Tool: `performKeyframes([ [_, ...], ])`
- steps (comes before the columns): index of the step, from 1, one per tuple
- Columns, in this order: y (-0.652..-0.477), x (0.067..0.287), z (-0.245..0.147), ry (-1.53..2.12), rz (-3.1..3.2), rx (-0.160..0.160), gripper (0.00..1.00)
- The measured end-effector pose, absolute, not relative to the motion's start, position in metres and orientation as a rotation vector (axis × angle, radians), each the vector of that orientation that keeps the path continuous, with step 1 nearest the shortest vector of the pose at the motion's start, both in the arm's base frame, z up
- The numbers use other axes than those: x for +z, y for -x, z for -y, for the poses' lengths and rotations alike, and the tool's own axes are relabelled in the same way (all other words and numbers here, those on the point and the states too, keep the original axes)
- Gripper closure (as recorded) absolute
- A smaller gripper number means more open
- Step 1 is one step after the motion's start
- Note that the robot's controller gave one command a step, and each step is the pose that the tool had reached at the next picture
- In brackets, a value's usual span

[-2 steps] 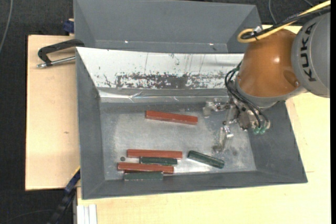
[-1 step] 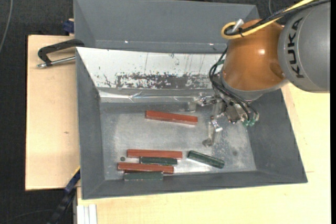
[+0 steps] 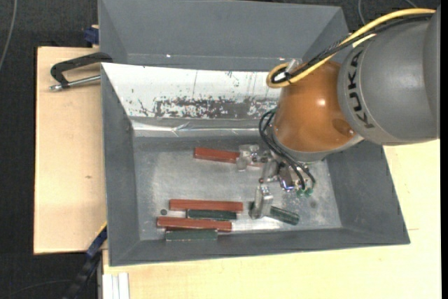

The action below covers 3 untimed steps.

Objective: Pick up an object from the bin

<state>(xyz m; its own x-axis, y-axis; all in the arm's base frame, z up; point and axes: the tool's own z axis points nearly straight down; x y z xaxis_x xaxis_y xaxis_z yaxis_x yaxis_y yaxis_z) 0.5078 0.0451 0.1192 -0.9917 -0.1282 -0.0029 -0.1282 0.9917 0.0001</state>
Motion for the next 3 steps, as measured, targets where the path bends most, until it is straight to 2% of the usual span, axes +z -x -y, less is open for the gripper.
performKeyframes([
  [1, -0.588, 0.078, -0.045, 0.358, -3.112, 0.001, 0.00],
  [2, -0.492, 0.071, -0.034, -0.048, -3.138, 0.002, 1.00],
  [3, -0.492, 0.071, -0.034, -0.047, -3.138, 0.002, 1.00],
])
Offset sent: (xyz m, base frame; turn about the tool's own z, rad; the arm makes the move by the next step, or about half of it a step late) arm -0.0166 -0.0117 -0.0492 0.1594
